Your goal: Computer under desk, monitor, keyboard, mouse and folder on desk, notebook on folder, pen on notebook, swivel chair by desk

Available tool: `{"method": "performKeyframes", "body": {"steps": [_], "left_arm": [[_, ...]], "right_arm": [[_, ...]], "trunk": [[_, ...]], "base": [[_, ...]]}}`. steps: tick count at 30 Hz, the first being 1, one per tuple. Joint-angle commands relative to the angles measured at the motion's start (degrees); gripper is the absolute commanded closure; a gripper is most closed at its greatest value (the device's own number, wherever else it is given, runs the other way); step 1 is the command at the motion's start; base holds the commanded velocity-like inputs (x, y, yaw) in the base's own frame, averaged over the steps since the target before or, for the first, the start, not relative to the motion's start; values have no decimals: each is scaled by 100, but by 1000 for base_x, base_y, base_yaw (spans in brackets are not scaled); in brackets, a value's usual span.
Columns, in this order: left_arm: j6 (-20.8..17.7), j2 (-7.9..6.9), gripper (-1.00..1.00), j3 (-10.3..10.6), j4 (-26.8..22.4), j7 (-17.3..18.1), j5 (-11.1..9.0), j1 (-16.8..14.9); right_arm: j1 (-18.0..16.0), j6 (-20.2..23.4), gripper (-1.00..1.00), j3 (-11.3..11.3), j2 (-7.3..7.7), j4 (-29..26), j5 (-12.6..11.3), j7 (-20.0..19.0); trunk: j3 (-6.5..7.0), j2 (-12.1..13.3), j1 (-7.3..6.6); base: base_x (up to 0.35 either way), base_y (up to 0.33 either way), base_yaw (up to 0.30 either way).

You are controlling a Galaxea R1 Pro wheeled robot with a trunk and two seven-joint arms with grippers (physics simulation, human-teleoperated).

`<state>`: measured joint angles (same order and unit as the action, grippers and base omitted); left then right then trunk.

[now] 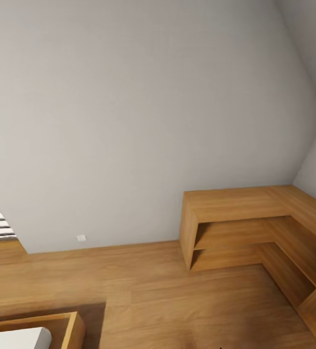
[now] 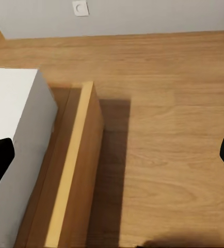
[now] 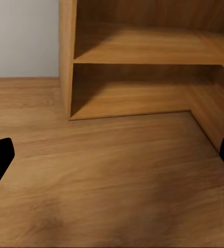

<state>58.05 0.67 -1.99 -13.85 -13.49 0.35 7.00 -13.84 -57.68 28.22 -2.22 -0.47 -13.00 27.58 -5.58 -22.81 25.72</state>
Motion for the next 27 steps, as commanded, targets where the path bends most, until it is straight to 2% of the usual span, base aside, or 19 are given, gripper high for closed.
{"method": "performKeyframes", "body": {"steps": [1, 15, 27], "left_arm": [[-6, 3, -100, -18, -13, 7, 6, 3], [-48, -6, -100, -12, -13, 8, 10, 3], [-54, -7, -100, -12, -13, 4, 9, 3]], "right_arm": [[-5, -15, -100, 51, 1, 2, -43, 13], [-5, -2, -100, 60, -12, 1, -38, 2], [-5, 2, -100, 59, -9, -5, -55, 9]], "trunk": [[-11, -11, 7], [-11, -11, 7], [-11, -11, 7]], "base": [[336, -131, -191], [336, -128, -253], [311, -23, -265]]}}
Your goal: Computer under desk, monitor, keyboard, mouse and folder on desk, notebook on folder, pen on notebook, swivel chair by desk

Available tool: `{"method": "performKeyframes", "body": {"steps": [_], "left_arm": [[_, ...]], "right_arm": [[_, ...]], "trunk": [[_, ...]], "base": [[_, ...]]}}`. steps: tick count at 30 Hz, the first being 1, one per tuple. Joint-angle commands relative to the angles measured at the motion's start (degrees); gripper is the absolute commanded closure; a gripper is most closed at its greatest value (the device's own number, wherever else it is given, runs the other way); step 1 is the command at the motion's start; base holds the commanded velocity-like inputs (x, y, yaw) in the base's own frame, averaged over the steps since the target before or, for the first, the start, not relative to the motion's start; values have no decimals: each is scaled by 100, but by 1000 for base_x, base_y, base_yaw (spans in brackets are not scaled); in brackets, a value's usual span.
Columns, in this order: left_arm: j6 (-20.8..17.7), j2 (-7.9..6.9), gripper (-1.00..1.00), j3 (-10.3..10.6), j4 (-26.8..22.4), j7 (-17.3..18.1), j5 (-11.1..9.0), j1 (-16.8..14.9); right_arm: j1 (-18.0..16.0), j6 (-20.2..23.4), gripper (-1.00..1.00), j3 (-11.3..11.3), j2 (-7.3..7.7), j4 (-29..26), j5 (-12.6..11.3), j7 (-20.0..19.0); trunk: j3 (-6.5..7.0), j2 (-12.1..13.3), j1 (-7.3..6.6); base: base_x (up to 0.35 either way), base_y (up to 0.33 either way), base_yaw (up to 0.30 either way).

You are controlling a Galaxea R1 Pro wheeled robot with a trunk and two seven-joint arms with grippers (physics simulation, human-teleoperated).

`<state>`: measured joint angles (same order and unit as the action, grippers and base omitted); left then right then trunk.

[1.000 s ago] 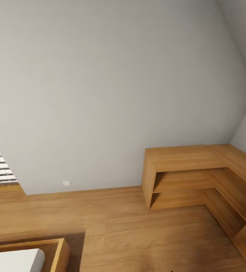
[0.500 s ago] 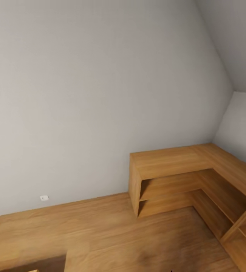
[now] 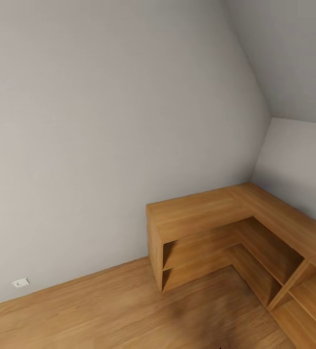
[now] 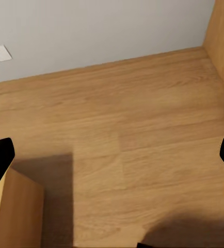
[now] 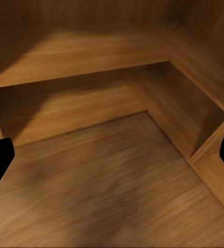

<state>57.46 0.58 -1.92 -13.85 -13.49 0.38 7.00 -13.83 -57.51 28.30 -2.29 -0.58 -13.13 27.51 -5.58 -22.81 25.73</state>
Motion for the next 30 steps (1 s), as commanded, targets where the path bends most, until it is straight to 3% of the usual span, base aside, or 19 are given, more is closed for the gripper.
{"method": "performKeyframes", "body": {"steps": [1, 8, 22, 30], "left_arm": [[6, 3, -100, -19, -13, 2, 6, 3], [13, 2, -100, -25, -39, -39, -22, 3], [-57, 30, -100, -36, -56, -43, -28, 3], [-93, 29, -100, -34, -56, -25, -22, 3]], "right_arm": [[-5, -15, -100, 49, -2, 5, -46, 16], [-5, -15, -100, 44, 3, 5, -66, 18], [-5, 118, -100, 35, 3, 5, -67, 18], [-5, 134, -100, 35, -3, 5, -68, 18]], "trunk": [[-11, -11, 5], [-11, -11, 5], [-11, -11, 5], [-11, -11, 5]], "base": [[123, -1, -268], [63, 0, -268], [307, 0, -268], [62, 0, -268]]}}
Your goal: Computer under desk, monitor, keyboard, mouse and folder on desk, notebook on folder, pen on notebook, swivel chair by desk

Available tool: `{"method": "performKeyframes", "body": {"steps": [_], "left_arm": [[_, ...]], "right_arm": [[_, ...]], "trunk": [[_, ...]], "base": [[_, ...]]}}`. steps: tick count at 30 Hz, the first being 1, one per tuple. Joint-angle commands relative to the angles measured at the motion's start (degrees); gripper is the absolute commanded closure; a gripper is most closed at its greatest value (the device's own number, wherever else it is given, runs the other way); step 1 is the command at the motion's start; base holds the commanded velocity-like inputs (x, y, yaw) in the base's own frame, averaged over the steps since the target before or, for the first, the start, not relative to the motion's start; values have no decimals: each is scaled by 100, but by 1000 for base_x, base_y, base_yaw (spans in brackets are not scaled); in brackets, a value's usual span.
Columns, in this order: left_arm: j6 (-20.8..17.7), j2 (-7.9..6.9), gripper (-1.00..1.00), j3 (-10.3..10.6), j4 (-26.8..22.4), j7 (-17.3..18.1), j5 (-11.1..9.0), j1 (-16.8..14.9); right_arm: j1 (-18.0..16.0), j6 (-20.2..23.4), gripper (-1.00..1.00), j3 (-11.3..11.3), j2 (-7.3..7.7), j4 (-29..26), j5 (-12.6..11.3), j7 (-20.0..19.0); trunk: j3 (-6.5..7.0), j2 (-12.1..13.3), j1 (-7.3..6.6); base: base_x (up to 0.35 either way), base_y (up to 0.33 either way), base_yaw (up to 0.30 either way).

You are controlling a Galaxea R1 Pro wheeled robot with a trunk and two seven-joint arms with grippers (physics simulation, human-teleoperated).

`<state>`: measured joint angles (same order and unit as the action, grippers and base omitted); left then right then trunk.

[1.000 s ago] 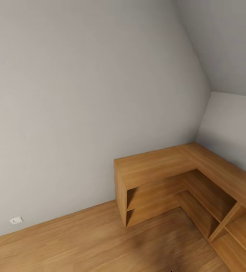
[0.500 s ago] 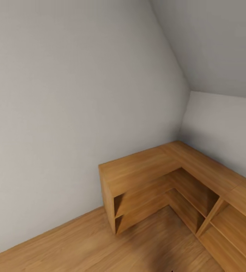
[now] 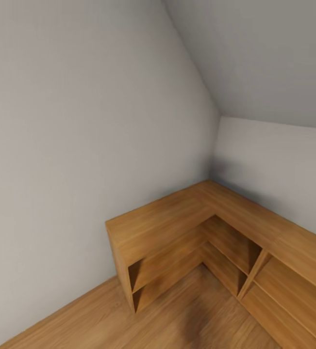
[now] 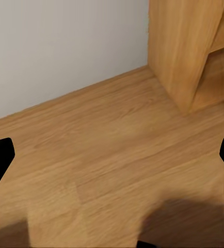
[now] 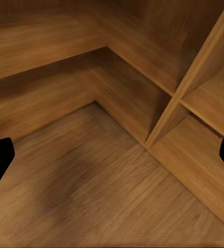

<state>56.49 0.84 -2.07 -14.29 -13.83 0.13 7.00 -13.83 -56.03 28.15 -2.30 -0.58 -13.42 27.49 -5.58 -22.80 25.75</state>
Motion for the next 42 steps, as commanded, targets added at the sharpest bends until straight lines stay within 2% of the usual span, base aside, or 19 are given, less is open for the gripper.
{"method": "performKeyframes", "body": {"steps": [1, 15, 21, 29, 42], "left_arm": [[5, 3, -100, -20, -12, 10, 4, 3], [-2, -25, -100, -18, -12, -4, -1, 3], [-33, -32, -100, -22, -12, -9, -4, 3], [-85, 0, -100, -18, -12, 5, 6, 3], [-94, -6, -100, -20, -12, 5, 5, 3]], "right_arm": [[-5, -14, -100, 50, -1, 5, -39, 20], [-5, -31, -100, 56, -5, 5, -36, -1], [-5, -31, -100, 54, 42, 5, -36, -45], [-5, -10, -100, 71, 20, 5, -39, -280], [-4, -13, -100, 76, -7, 5, -39, -323]], "trunk": [[-11, -11, 4], [-11, -11, 4], [-11, -11, 4], [-11, -11, 4], [-11, -11, 4]], "base": [[8, 0, -268], [1, 0, -268], [0, 0, -268], [0, 0, -268], [0, 0, -272]]}}
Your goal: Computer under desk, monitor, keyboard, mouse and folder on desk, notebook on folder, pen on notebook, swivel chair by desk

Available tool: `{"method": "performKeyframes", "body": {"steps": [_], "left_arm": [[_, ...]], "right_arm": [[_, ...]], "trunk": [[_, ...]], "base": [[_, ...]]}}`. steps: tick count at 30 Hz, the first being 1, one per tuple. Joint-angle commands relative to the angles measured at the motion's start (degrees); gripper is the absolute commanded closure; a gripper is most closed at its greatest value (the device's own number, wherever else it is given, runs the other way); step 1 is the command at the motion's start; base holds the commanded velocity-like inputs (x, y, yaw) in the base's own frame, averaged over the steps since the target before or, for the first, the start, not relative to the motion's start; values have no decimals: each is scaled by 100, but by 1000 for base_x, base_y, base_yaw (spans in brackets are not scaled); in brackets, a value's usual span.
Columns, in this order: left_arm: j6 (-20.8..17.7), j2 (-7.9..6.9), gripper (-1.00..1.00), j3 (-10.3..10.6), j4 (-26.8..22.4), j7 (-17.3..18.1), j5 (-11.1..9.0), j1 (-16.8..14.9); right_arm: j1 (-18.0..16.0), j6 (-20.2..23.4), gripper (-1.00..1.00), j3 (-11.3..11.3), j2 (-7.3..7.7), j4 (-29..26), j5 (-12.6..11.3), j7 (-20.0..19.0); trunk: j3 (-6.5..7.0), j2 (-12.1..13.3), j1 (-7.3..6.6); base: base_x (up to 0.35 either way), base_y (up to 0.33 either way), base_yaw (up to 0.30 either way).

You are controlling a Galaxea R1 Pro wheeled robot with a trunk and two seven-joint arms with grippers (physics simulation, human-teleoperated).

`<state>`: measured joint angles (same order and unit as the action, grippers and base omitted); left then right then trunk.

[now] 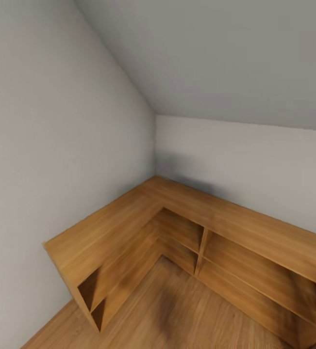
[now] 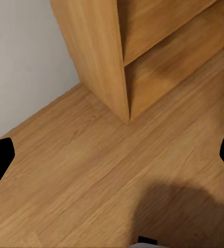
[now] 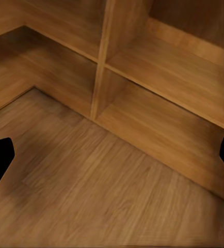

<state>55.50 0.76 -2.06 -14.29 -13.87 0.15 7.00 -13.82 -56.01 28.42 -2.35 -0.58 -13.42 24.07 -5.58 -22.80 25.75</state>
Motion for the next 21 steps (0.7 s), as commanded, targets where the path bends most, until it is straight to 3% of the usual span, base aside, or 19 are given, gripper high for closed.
{"method": "performKeyframes", "body": {"steps": [1, 13, 21], "left_arm": [[5, 6, -100, -21, -12, 8, 3, 3], [-3, 4, -100, -20, -12, 4, 3, 3], [-4, 11, -100, -22, -6, 21, 3, 3]], "right_arm": [[-6, -15, -100, 49, -2, 5, -39, 19], [-7, 104, -100, 34, 4, 5, -38, 20], [-7, 197, -100, 32, 8, 5, -38, 19]], "trunk": [[-11, -11, 4], [-11, -11, 4], [-11, -11, 4]], "base": [[0, 0, -283], [178, 63, -287], [29, 10, -287]]}}
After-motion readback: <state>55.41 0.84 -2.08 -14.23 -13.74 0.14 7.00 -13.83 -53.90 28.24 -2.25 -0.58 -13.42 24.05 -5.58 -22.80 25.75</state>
